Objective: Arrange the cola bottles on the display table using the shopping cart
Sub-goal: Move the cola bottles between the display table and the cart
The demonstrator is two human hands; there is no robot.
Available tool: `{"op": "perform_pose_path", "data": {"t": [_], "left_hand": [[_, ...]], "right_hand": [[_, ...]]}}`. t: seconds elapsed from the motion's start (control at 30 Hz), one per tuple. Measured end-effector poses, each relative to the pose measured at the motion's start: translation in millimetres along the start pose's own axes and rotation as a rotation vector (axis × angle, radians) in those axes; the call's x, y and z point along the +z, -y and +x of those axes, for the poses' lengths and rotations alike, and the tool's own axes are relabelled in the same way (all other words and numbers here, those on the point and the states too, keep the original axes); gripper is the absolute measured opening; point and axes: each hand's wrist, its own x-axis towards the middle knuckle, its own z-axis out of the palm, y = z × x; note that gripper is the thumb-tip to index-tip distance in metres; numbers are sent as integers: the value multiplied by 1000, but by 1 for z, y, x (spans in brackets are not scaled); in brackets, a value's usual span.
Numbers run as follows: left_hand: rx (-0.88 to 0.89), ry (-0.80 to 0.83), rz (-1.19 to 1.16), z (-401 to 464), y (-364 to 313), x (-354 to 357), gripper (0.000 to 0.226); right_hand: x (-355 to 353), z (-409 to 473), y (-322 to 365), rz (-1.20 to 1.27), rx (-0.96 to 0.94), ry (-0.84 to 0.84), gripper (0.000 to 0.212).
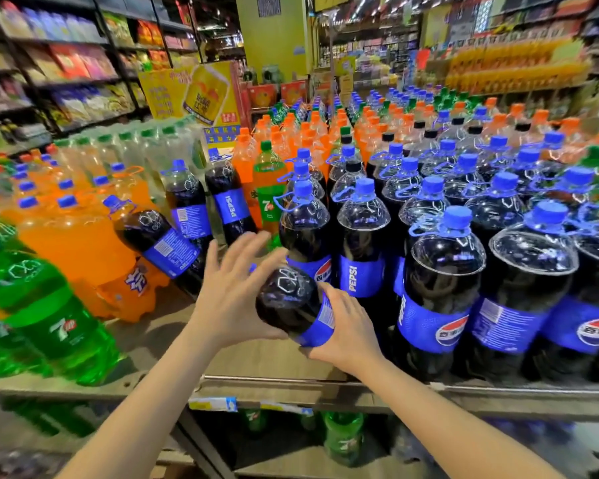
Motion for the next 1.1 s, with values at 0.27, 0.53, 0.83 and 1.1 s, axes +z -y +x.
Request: {"op": "perform_pose_path", "data": {"t": [0.27,0.53,0.83,1.1], "left_hand": [[-499,-129,-811,-6,-48,24,143],[-410,-133,-813,12,-56,19,135],[-89,-22,-615,58,-96,10,136],[-89,-198,-691,40,-121,60,139]], "right_hand": [[-13,-5,5,89,66,-40,117],[-76,-23,-9,16,-146,-99,87],[-179,-26,-27,-328,-164,-459,82],[-163,-16,-47,-268,-14,-296,109]]}}
